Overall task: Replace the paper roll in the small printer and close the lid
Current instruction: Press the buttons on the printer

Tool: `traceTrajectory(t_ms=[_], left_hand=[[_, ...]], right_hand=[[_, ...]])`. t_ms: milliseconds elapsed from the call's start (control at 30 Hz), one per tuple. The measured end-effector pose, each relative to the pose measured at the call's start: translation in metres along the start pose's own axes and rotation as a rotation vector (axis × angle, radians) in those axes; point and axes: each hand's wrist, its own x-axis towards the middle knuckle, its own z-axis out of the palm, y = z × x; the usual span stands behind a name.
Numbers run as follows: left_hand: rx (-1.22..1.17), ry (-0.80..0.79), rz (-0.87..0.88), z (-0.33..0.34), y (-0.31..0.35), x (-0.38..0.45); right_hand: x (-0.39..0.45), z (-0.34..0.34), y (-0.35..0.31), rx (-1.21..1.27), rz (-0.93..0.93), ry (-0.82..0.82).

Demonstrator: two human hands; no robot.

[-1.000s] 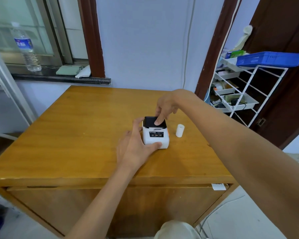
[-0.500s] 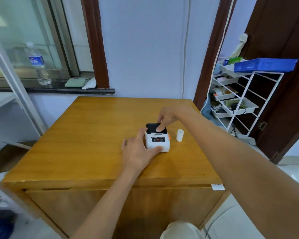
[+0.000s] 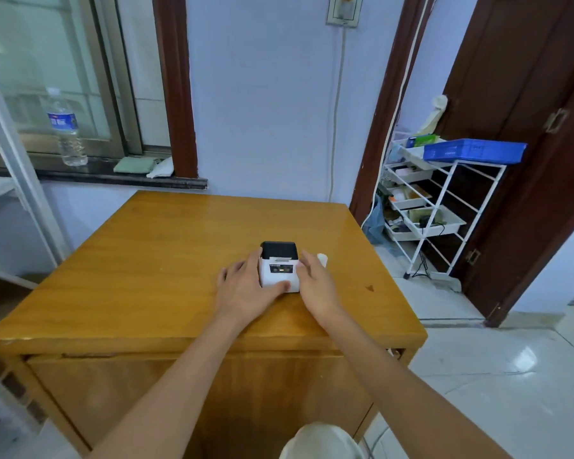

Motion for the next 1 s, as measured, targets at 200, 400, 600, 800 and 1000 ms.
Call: traceTrajectory(t_ms=[200,400,600,800,1000], left_hand=[[-0.020,-0.023,0.000,0.000,-0.001,0.000],[0.078,-0.058,-0.001,0.007,0.002,0.000],[-0.038,0.002,-0.025,0.003,-0.001,0.002],[-0.081,0.020,-0.034,-0.003,0.004,-0.002],[-0.150,-0.006,-0.069,-0.006,0.003,-0.002]], right_hand=[[0.005,0.001,0.011,-0.002,0.002,0.072],[0.006,0.003,0.018,-0.036,-0.058,0.077],[0.008,0.002,0.023,-0.006,-0.046,0.054],[0.005,0.002,0.020,-0.023,-0.043,0.016],[0.004,0.002,0.019,0.021,-0.039,0.050]])
